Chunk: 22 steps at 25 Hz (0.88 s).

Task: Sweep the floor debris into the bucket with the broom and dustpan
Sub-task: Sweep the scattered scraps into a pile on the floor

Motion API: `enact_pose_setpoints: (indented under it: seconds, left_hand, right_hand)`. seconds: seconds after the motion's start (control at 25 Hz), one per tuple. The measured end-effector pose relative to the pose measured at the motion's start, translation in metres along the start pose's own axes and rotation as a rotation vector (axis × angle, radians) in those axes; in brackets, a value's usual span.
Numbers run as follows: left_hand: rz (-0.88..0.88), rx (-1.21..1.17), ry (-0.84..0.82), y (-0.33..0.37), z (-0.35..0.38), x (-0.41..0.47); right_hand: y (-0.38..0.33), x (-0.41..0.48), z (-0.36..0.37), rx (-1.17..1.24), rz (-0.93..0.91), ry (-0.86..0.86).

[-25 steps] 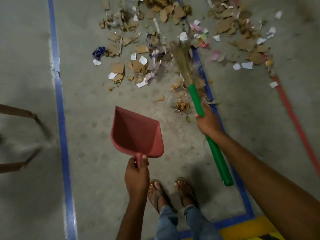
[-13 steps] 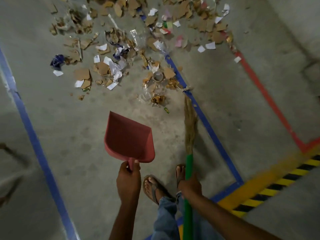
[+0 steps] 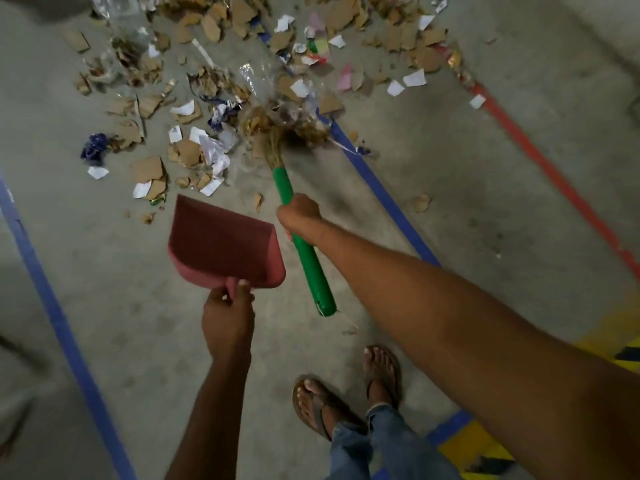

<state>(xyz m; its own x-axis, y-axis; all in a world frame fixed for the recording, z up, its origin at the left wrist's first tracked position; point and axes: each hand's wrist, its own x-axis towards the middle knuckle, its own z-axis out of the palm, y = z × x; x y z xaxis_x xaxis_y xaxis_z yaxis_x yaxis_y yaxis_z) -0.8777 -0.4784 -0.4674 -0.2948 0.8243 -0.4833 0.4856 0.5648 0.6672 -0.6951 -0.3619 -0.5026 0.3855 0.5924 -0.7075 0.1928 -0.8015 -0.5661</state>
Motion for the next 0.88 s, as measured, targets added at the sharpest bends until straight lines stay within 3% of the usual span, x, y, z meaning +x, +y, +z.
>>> enact_pose_setpoints:
  seconds: [0.12,0.28,0.64,0.76,0.88]
  left_hand:
    - [-0.010,0.045,0.009,0.033,0.001,0.007]
    - [0.010,0.055,-0.020,0.058,-0.004,-0.032]
    - [0.026,0.172,-0.248,0.097,0.039,-0.104]
    - [0.044,0.215,-0.315,0.092,0.048,-0.104]
    - [0.087,0.288,-0.350,0.084,0.052,-0.090]
  right_hand:
    - [0.008,-0.047,-0.050,0.071,-0.106,0.031]
    - [0.083,-0.140,-0.118,0.056,-0.107,0.077]
    - [0.223,-0.208,-0.193,0.081,0.206,0.347]
    - [0.257,-0.205,-0.192,0.027,0.367,0.340]
    - [0.261,-0.172,-0.178,-0.099,0.482,0.221]
